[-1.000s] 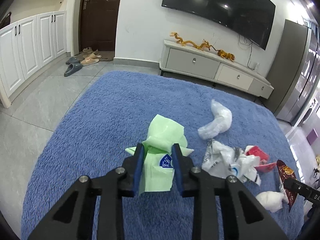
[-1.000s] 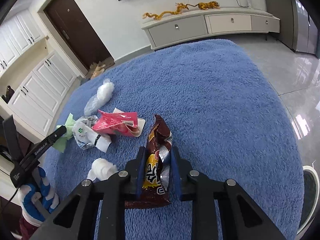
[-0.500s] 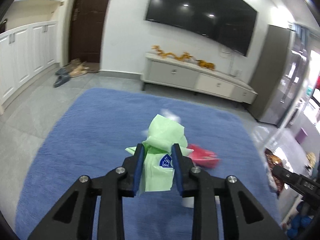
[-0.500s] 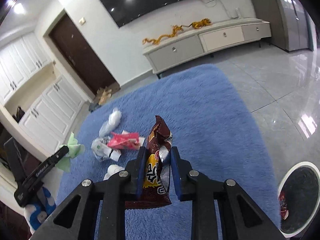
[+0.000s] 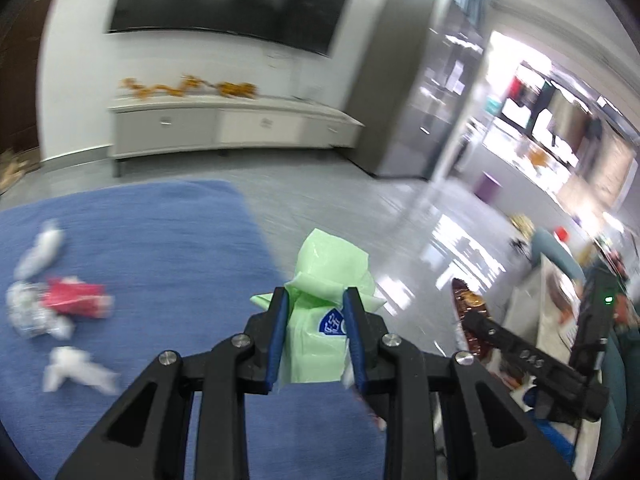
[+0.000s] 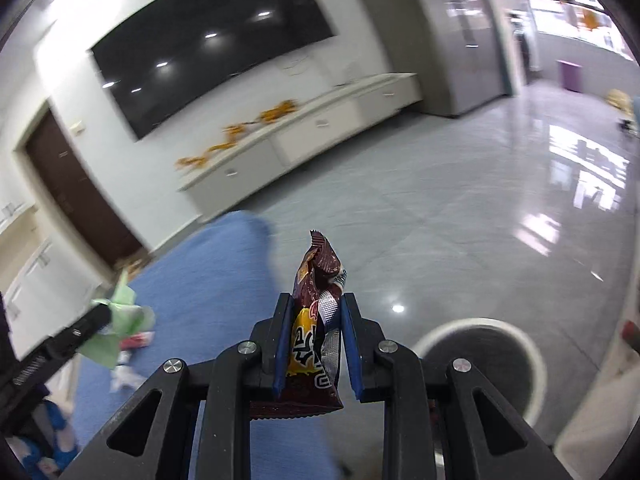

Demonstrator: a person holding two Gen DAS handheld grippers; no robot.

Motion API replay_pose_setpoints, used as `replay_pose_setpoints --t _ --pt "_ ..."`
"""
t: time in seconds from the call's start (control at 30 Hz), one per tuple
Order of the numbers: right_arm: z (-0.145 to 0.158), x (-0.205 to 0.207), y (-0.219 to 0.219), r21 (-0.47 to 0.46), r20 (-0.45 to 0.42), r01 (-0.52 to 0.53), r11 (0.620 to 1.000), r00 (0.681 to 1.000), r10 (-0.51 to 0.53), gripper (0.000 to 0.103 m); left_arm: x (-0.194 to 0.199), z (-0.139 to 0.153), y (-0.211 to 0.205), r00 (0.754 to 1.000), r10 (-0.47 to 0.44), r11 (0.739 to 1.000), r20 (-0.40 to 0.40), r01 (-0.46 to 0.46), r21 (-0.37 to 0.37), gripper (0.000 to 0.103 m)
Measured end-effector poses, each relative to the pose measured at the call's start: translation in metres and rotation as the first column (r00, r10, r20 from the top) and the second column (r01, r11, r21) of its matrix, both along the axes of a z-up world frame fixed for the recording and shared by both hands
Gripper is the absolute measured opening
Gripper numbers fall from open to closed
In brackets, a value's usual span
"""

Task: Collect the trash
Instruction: 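Carry both items to the trash bin and open both tools to drop them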

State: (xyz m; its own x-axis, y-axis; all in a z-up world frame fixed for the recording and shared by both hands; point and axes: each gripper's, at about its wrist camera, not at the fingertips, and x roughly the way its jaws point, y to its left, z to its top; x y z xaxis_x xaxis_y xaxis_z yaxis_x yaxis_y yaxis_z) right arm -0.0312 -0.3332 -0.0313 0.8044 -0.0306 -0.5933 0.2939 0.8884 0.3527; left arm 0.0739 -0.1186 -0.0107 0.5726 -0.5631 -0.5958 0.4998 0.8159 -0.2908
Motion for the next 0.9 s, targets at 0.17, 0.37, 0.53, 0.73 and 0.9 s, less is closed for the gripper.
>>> replay_pose_setpoints --t 0.17,0.37,0.53,0.73,0.9 --pt "-0.034 -0.031 -0.063 0.054 -0.088 0.149 0.987 0.986 -0.143 0.023 -0.013 -0.017 -0.077 0.991 -0.125 0.991 -0.047 0.127 0.048 0.026" --pt "-0.078 -0.053 -0.112 0.106 -0.195 0.237 0.966 0.957 -0.214 0.027 -0.022 -0.053 -0.146 0.965 -0.225 0.966 -0.131 0.239 0.102 0.029" --pt "-0.098 -0.054 -0.129 0.115 -0.251 0.283 0.952 0.936 -0.247 0.038 -0.024 -0.07 -0.182 0.944 -0.283 0.946 -0.166 0.304 0.115 0.035" --pt "-0.105 -0.055 -0.132 0.107 -0.282 0.327 0.939 0.916 -0.287 0.047 -0.029 -0.081 -0.202 0.93 -0.317 0.931 -0.186 0.342 0.123 0.044" --pt "-0.101 -0.054 -0.129 0.096 -0.28 0.35 0.932 0.908 -0.312 0.048 -0.031 -0.079 -0.195 0.933 -0.31 0.936 -0.183 0.333 0.116 0.046"
